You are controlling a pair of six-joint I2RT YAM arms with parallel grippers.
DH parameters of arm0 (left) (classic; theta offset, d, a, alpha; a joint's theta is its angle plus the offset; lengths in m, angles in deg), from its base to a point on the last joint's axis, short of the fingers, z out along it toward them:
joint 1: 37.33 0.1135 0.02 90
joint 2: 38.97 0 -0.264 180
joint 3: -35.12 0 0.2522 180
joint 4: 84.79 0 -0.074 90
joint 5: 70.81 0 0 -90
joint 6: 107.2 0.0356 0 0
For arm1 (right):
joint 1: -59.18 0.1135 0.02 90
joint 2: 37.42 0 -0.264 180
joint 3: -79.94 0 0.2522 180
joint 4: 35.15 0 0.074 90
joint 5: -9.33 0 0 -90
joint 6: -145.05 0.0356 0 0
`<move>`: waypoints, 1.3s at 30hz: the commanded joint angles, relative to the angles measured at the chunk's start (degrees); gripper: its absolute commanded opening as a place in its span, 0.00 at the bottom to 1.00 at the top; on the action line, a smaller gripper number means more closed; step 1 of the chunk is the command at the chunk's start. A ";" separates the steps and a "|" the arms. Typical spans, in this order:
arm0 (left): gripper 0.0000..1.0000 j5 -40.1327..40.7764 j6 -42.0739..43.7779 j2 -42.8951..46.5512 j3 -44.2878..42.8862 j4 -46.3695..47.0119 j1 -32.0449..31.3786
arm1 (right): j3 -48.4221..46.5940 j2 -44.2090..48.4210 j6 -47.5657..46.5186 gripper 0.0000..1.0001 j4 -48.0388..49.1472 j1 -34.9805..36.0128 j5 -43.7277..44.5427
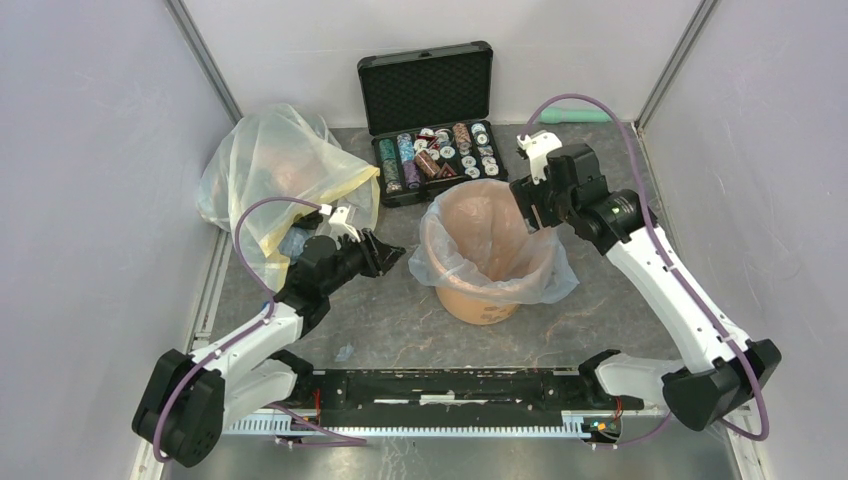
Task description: Put the trash bags into the trash bin
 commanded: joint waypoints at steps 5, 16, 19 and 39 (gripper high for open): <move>0.48 1.64 2.05 0.13 0.14 0.79 -0.23 | 2.58 -3.01 -0.82 0.63 5.89 -2.67 -8.86; 0.48 2.10 2.14 1.01 0.56 0.92 -0.22 | 1.64 -3.00 -0.78 0.10 5.41 -5.19 -6.49; 0.48 2.01 2.14 0.81 0.52 0.92 -0.22 | -0.49 -2.68 -0.32 0.06 3.39 -6.57 -0.91; 0.49 2.82 2.35 0.66 0.52 0.92 -0.22 | 1.58 -7.52 10.02 0.14 14.63 -13.57 -17.16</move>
